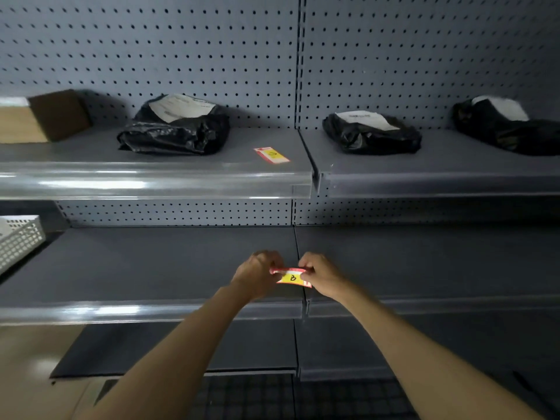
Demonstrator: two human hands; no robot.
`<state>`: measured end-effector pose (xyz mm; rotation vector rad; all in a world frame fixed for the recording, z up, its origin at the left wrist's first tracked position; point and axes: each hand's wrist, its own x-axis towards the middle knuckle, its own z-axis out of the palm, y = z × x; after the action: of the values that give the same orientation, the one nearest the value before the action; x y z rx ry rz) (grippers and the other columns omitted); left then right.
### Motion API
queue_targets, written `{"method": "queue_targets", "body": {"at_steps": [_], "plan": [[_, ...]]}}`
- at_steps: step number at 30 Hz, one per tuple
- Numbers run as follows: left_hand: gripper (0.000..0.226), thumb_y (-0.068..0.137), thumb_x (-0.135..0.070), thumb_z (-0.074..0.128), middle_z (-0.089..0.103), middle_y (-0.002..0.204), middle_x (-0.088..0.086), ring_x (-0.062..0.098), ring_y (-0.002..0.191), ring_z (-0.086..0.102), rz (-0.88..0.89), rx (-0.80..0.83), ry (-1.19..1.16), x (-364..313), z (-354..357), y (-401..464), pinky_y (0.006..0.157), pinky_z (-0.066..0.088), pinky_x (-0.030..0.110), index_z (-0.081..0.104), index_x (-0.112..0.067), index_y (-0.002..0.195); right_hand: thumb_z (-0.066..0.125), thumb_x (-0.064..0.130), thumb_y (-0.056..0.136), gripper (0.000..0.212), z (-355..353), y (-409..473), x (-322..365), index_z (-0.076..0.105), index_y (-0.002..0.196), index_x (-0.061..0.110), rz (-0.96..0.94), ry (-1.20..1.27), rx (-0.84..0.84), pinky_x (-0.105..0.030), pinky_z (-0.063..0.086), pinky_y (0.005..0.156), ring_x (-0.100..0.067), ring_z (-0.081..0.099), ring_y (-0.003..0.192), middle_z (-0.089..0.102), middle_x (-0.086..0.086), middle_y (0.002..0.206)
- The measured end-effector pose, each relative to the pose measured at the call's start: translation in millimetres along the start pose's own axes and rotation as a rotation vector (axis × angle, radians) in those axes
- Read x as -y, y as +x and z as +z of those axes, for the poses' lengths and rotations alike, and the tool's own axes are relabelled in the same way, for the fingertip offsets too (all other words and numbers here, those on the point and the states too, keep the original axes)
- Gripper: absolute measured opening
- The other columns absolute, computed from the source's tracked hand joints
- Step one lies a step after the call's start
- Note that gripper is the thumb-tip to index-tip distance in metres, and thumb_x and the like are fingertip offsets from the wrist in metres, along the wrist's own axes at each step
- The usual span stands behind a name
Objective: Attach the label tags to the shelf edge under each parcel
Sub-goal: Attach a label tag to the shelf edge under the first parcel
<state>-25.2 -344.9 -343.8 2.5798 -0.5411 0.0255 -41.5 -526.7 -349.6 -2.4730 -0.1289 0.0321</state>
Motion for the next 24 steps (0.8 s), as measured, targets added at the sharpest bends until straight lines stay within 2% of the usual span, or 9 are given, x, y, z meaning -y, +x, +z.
{"method": "queue_targets", "body": {"at_steps": [2, 5, 9, 11, 14, 16, 19, 22, 24], "plan": [[0.010, 0.089, -0.019, 0.065, 0.069, 0.100, 0.006, 0.024, 0.090, 0.065, 0.000, -0.037, -0.019, -10.1, -23.0, -16.2, 0.080, 0.057, 0.038, 0.070, -0.014, 0.095, 0.059, 0.005, 0.088, 0.011, -9.5, -18.1, 19.4, 0.067, 0.094, 0.009, -0.042, -0.008, -0.004, -0.036, 0.047, 0.073, -0.023, 0.062, 0.085, 0.065, -0.008, 0.092], [0.009, 0.087, -0.023, 0.065, 0.067, 0.095, 0.003, 0.022, 0.085, 0.064, -0.019, 0.007, -0.044, -24.9, -69.1, -47.2, 0.076, 0.053, 0.031, 0.072, -0.019, 0.090, 0.060, 0.010, 0.091, 0.007, -31.5, -52.3, 56.8, 0.067, 0.090, 0.010, -0.096, -0.001, -0.009, -0.027, 0.040, 0.068, -0.018, 0.058, 0.080, 0.061, -0.003, 0.089], [0.006, 0.084, -0.026, 0.070, 0.063, 0.081, -0.007, 0.009, 0.073, 0.055, -0.030, 0.035, -0.098, -41.2, -138.6, -87.0, 0.067, 0.042, 0.022, 0.073, -0.021, 0.083, 0.061, 0.009, 0.091, 0.010, -67.0, -87.6, 124.5, 0.070, 0.094, 0.006, -0.128, 0.040, 0.037, -0.025, 0.046, 0.069, -0.014, 0.061, 0.077, 0.068, -0.005, 0.088], [0.006, 0.083, -0.029, 0.072, 0.060, 0.078, -0.013, 0.006, 0.072, 0.053, -0.068, 0.048, -0.093, -46.7, -176.2, -98.4, 0.067, 0.041, 0.021, 0.074, -0.024, 0.082, 0.062, 0.008, 0.091, 0.011, -86.4, -93.6, 160.8, 0.071, 0.097, 0.005, -0.143, 0.049, 0.033, -0.025, 0.048, 0.068, -0.012, 0.061, 0.076, 0.068, -0.004, 0.089], [0.009, 0.080, -0.032, 0.074, 0.057, 0.070, -0.015, 0.004, 0.069, 0.053, -0.132, 0.020, -0.122, -53.4, -235.0, -104.3, 0.065, 0.041, 0.023, 0.071, -0.026, 0.073, 0.060, 0.007, 0.091, 0.011, -115.4, -91.9, 212.0, 0.071, 0.095, 0.006, -0.176, 0.063, 0.024, -0.013, 0.038, 0.054, -0.001, 0.052, 0.059, 0.063, 0.001, 0.082], [0.012, 0.078, -0.031, 0.075, 0.059, 0.069, -0.015, 0.002, 0.067, 0.055, -0.131, -0.026, -0.163, -56.5, -270.6, -104.5, 0.065, 0.045, 0.025, 0.068, -0.026, 0.069, 0.060, 0.006, 0.091, 0.011, -133.2, -86.6, 242.9, 0.071, 0.092, 0.006, -0.193, 0.087, 0.004, -0.017, 0.043, 0.053, -0.002, 0.052, 0.055, 0.064, -0.002, 0.082], [0.005, 0.079, -0.029, 0.074, 0.064, 0.078, -0.013, 0.007, 0.076, 0.060, -0.114, -0.109, -0.136, -54.8, -311.3, -106.3, 0.069, 0.049, 0.028, 0.072, -0.025, 0.081, 0.060, 0.006, 0.092, 0.010, -156.0, -74.5, 279.4, 0.071, 0.091, 0.006, -0.208, 0.078, -0.023, -0.027, 0.046, 0.059, -0.003, 0.052, 0.057, 0.064, -0.003, 0.084], [0.021, 0.086, -0.018, 0.065, 0.067, 0.107, 0.001, 0.020, 0.105, 0.058, -0.130, -0.156, 0.048, -38.7, -328.9, -111.5, 0.086, 0.050, 0.034, 0.070, -0.018, 0.106, 0.059, 0.006, 0.092, 0.013, -166.5, -59.1, 298.5, 0.071, 0.092, 0.005, -0.220, 0.053, -0.087, -0.022, 0.039, 0.062, -0.002, 0.051, 0.063, 0.062, -0.001, 0.084], [0.027, 0.089, -0.012, 0.059, 0.064, 0.120, 0.006, 0.025, 0.117, 0.053, -0.129, -0.160, 0.166, -24.2, -328.7, -116.0, 0.093, 0.049, 0.038, 0.068, -0.013, 0.114, 0.059, 0.007, 0.092, 0.013, -165.4, -50.7, 306.5, 0.072, 0.094, 0.006, -0.222, 0.028, -0.138, -0.022, 0.041, 0.065, -0.009, 0.055, 0.072, 0.064, -0.003, 0.087]]}}
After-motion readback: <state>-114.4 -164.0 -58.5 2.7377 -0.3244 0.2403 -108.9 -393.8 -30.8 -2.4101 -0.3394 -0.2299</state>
